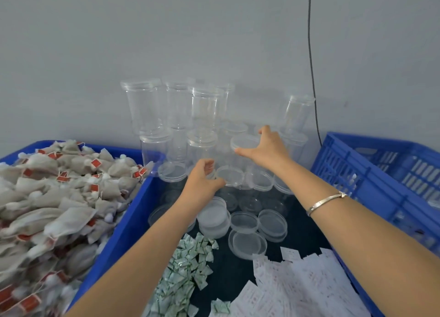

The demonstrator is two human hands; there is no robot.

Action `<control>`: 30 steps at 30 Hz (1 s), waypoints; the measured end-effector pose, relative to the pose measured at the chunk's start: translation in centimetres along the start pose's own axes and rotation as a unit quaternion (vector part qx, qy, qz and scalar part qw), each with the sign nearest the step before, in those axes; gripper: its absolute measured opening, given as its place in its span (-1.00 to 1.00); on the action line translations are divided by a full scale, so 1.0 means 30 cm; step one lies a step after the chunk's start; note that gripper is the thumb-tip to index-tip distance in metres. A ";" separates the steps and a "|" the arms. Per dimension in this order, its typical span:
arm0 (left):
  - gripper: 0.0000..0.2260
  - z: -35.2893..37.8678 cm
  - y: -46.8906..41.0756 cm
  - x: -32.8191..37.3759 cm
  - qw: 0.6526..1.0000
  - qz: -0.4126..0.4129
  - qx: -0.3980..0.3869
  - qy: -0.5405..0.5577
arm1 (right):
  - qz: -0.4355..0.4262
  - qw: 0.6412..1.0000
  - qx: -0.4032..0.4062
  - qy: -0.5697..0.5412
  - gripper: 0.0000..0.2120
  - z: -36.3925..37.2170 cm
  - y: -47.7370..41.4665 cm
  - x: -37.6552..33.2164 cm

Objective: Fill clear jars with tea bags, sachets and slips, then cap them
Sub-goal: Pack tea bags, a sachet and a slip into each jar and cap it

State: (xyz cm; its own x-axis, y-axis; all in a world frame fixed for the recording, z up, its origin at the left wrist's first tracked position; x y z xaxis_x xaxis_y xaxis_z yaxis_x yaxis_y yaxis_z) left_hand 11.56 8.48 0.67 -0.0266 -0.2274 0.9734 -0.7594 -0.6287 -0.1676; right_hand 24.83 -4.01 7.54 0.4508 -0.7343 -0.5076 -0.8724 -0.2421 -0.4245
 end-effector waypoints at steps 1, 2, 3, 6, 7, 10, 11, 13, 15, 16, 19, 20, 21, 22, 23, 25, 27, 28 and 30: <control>-0.41 -0.004 0.024 -0.002 1.000 0.001 -0.007 0.006 | -0.006 1.000 -0.005 -0.001 -0.10 -0.025 0.034 -0.005; -0.36 -0.006 0.055 -0.004 1.000 0.005 -0.015 0.015 | -0.011 1.000 -0.014 -0.010 -0.09 -0.047 0.078 -0.009; -0.30 -0.008 0.092 -0.007 0.999 0.009 -0.023 0.021 | -0.014 0.999 -0.028 -0.025 -0.08 -0.066 0.131 -0.016; -0.19 0.005 0.230 -0.018 0.998 0.020 -0.048 0.040 | -0.033 0.994 -0.091 -0.042 -0.10 -0.098 0.339 -0.035; -0.17 0.009 0.281 -0.027 0.997 0.023 -0.054 0.053 | -0.049 0.992 -0.116 -0.031 -0.11 -0.100 0.414 -0.041; -0.14 -0.011 0.452 -0.085 0.996 0.043 -0.053 0.053 | -0.090 0.973 -0.210 0.012 -0.04 -0.093 0.631 -0.046; -0.16 -0.030 0.514 -0.118 0.996 0.047 -0.050 0.055 | -0.102 0.964 -0.244 0.032 -0.02 -0.090 0.696 -0.041; -0.21 -0.074 0.637 -0.185 0.995 0.057 -0.059 0.053 | -0.143 0.938 -0.305 0.084 0.00 -0.079 0.818 -0.030; -0.23 -0.111 0.733 -0.235 0.994 0.065 -0.073 0.042 | -0.191 0.911 -0.334 0.148 -0.02 -0.051 0.917 -0.031; -0.24 -0.124 0.762 -0.257 0.994 0.071 -0.074 0.040 | -0.210 0.904 -0.328 0.178 -0.04 -0.036 0.951 -0.037; -0.22 -0.151 0.792 -0.292 0.994 0.082 -0.058 0.042 | -0.252 0.900 -0.273 0.229 -0.14 -0.003 1.004 -0.089; -0.20 -0.156 0.801 -0.299 0.994 0.088 -0.055 0.040 | -0.267 0.899 -0.255 0.237 -0.19 0.000 1.010 -0.111; -0.19 -0.159 0.809 -0.312 0.994 0.087 -0.055 0.039 | -0.280 0.898 -0.239 0.240 -0.26 0.000 1.014 -0.131; -0.19 -0.161 0.818 -0.335 0.995 0.077 -0.058 0.040 | -0.287 0.899 -0.229 0.241 -0.32 -0.003 1.015 -0.146; -0.23 -0.162 0.827 -0.359 0.995 0.059 -0.064 0.047 | -0.288 0.899 -0.224 0.242 -0.37 -0.007 1.016 -0.155; -0.30 -0.159 0.842 -0.394 0.996 0.043 -0.067 0.038 | -0.286 0.896 -0.234 0.247 -0.42 -0.006 1.020 -0.158; -0.33 -0.157 0.842 -0.407 0.997 0.040 -0.065 0.025 | -0.286 0.886 -0.268 0.248 -0.45 0.007 1.026 -0.157; -0.33 -0.158 0.836 -0.409 0.997 0.038 -0.062 0.022 | -0.286 0.878 -0.292 0.251 -0.47 0.011 1.026 -0.158; -0.30 -0.161 0.821 -0.417 0.997 0.029 -0.067 0.018 | -0.282 0.856 -0.350 0.255 -0.49 0.010 1.023 -0.168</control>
State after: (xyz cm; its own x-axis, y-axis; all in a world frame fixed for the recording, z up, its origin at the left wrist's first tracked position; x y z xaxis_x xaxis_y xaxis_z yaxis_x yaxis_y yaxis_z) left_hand -9.93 -0.57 -14.88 -0.0947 -0.2330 0.9678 -0.8363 -0.5087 -0.2043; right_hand -4.17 -7.56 -3.14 0.8526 -0.5133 0.0985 -0.5226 -0.8394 0.1492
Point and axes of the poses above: each hand's wrist, its own y-axis away from the middle knuckle, its own z-axis out of the palm, x = y × z, the point moved 6 cm from there along -y, towards the middle knuckle, and after that the axes turned 13 degrees about x, right-handed, at the moved point
